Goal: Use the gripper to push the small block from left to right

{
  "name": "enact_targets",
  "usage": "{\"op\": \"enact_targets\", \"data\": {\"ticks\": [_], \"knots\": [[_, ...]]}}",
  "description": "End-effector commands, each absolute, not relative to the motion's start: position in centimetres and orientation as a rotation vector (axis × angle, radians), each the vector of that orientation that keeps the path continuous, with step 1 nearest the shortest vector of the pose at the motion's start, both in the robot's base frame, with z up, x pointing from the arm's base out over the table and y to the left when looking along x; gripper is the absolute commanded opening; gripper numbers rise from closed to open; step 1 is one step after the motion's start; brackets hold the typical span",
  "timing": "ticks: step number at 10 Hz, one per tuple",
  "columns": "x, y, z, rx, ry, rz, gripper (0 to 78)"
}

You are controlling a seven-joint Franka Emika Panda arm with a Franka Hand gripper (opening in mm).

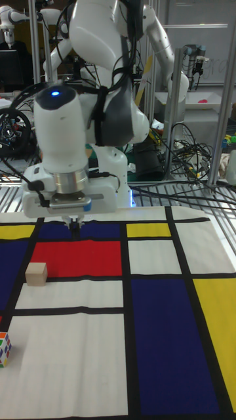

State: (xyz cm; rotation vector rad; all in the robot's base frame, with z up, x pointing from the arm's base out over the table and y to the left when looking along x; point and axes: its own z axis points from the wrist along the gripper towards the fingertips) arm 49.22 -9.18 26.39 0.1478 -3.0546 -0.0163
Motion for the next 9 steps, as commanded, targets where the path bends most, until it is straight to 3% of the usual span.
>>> {"op": "enact_targets", "data": {"ticks": [1, 9], "knots": [[49.0, -12.3, 26.0, 0.119, -3.054, -0.007, 0.0], [48.9, -17.3, 25.2, -0.002, -2.980, 0.067, 0.0]]}}
